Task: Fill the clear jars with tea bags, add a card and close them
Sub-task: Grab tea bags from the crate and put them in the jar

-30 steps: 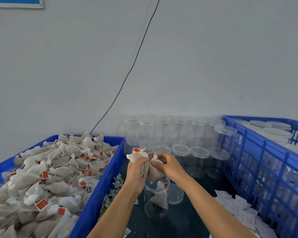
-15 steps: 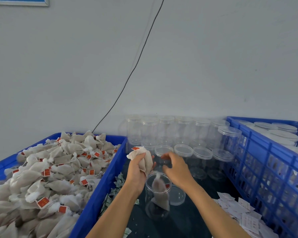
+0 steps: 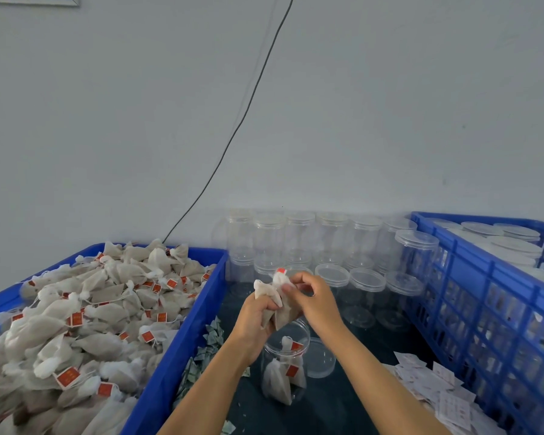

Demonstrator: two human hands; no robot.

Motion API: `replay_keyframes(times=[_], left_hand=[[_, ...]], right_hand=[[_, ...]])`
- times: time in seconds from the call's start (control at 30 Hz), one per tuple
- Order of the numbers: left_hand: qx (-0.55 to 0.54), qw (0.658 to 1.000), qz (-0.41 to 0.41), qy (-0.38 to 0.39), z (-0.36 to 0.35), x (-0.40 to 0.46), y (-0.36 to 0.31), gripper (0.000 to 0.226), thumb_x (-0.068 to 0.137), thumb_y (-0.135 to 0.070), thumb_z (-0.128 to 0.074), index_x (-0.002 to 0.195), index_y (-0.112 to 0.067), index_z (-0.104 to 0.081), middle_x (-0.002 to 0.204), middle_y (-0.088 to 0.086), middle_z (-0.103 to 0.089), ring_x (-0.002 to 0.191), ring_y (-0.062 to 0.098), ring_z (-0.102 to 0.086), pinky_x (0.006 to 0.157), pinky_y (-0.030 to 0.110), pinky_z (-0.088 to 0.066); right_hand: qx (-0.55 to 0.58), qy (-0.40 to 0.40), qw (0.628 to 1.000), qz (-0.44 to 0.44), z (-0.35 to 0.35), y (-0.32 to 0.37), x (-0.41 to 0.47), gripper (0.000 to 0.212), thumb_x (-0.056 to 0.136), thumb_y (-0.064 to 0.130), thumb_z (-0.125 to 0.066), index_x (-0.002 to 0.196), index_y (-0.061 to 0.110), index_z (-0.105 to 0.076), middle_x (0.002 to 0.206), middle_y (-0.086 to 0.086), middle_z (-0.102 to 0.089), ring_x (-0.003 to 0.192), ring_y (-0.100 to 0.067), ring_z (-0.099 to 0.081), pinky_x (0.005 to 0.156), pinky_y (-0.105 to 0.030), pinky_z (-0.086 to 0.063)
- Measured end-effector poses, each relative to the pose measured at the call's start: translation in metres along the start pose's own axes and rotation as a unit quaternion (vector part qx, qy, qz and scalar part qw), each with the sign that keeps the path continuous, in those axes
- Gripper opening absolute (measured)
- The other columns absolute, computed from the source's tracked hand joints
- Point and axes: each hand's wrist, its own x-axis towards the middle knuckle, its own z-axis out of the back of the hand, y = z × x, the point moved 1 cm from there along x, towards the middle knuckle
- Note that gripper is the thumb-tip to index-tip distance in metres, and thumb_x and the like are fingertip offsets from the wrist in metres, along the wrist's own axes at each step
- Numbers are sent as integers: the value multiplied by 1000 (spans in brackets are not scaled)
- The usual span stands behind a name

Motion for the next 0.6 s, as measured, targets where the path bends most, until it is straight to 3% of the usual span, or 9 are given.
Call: replay_keyframes(times=[0.1, 0.2, 0.33, 0.43, 0.5, 0.6], left_hand=[[-46, 998, -24, -37, 2, 5, 1, 33, 91, 8, -41, 117, -5, -59, 112, 19, -66, 100, 30, -66, 81, 42, -59], [-93, 986, -38, -131, 7, 12, 2, 26, 94, 4, -50, 111, -15, -56, 103, 10, -71, 88, 23, -73, 65, 32, -60], [31, 980, -24, -193, 11, 19, 8, 18, 96, -12, -57, 112, -19, -54, 98, 6, -67, 78, 12, -67, 56, 17, -51], [98, 979, -14, -179, 9, 19, 12, 24, 93, -10, -59, 116, -16, -51, 89, 5, -62, 71, 10, -57, 57, 17, -47], [136, 978, -11, -156, 6, 17, 12, 23, 91, -8, -60, 112, -15, -53, 85, 4, -58, 68, 9, -52, 53, 15, -46], [204, 972, -24, -118, 4, 15, 11, 20, 90, -8, -60, 108, -17, -54, 92, 5, -59, 76, 11, -55, 58, 16, -47]], right_hand=[[78, -35, 995, -61, 10, -3, 0, 7, 93, 19, -61, 86, 17, -62, 89, 1, -65, 82, -10, -60, 69, -19, -50], [86, -60, 991, -79, 20, -6, 0, 7, 94, 16, -60, 89, 21, -58, 93, 2, -65, 87, -11, -61, 73, -26, -54], [27, -26, 997, -65, 20, -10, -3, 16, 90, 12, -64, 91, 24, -54, 94, 4, -62, 89, -11, -61, 67, -21, -53], [-182, 54, 982, -27, 14, -13, -8, 24, 86, 13, -70, 92, 28, -51, 86, 15, -59, 80, -1, -59, 66, -18, -52], [-270, 23, 962, 18, 11, -15, -11, 23, 86, 16, -70, 92, 30, -53, 81, 20, -58, 75, 3, -59, 72, -20, -52], [-166, -31, 985, 44, 10, -14, -13, 12, 91, 22, -63, 92, 30, -55, 86, 19, -60, 81, 2, -59, 76, -18, -50]])
